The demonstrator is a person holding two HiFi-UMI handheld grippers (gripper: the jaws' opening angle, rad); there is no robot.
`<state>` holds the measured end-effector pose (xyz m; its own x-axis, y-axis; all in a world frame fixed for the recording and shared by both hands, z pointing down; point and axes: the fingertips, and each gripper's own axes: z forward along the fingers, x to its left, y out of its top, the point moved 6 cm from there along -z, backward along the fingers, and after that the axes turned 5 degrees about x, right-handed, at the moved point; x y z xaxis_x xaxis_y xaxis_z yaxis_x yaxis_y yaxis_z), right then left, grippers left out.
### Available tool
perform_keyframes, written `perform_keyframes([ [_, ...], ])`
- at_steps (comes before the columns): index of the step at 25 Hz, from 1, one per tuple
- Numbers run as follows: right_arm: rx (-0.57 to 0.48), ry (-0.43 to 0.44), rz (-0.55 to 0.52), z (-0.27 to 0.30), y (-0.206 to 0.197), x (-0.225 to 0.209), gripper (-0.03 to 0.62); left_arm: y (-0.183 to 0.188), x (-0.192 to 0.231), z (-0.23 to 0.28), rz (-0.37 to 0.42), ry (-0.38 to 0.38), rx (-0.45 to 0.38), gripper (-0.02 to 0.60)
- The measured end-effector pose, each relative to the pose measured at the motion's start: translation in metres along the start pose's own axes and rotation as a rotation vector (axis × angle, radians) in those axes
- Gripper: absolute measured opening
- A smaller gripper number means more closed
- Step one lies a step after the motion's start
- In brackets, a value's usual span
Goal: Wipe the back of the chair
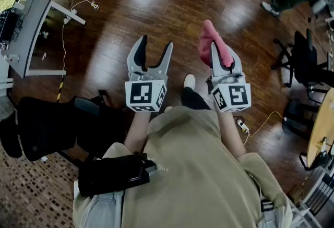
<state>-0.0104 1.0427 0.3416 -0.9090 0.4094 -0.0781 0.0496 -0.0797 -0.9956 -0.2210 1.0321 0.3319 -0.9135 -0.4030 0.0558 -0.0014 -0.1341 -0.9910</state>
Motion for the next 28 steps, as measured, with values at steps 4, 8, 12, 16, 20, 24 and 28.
perform_keyframes([
  [4, 0.004, 0.019, 0.011, 0.041, 0.016, -0.055, 0.025, 0.027, -0.011, 0.07, 0.0, 0.006, 0.006, 0.275],
  [8, 0.02, 0.031, 0.04, 0.083, 0.022, -0.102, 0.024, 0.045, -0.019, 0.133, 0.02, -0.001, 0.009, 0.275],
  [12, 0.032, 0.046, 0.031, 0.15, 0.024, -0.136, 0.025, 0.05, -0.008, 0.2, 0.029, -0.01, 0.01, 0.276],
  [16, 0.024, 0.063, -0.04, 0.235, 0.028, -0.169, 0.025, 0.05, 0.019, 0.283, 0.031, -0.002, -0.004, 0.274],
  [20, 0.031, 0.052, -0.086, 0.338, 0.028, -0.21, 0.024, 0.05, 0.065, 0.384, 0.011, -0.018, -0.023, 0.275],
  [24, 0.071, 0.028, -0.072, 0.447, 0.028, -0.241, 0.023, 0.057, 0.124, 0.485, -0.006, -0.052, -0.024, 0.272],
  [28, 0.096, 0.014, -0.042, 0.536, 0.042, -0.268, 0.023, 0.076, 0.174, 0.578, -0.012, -0.081, -0.01, 0.272],
])
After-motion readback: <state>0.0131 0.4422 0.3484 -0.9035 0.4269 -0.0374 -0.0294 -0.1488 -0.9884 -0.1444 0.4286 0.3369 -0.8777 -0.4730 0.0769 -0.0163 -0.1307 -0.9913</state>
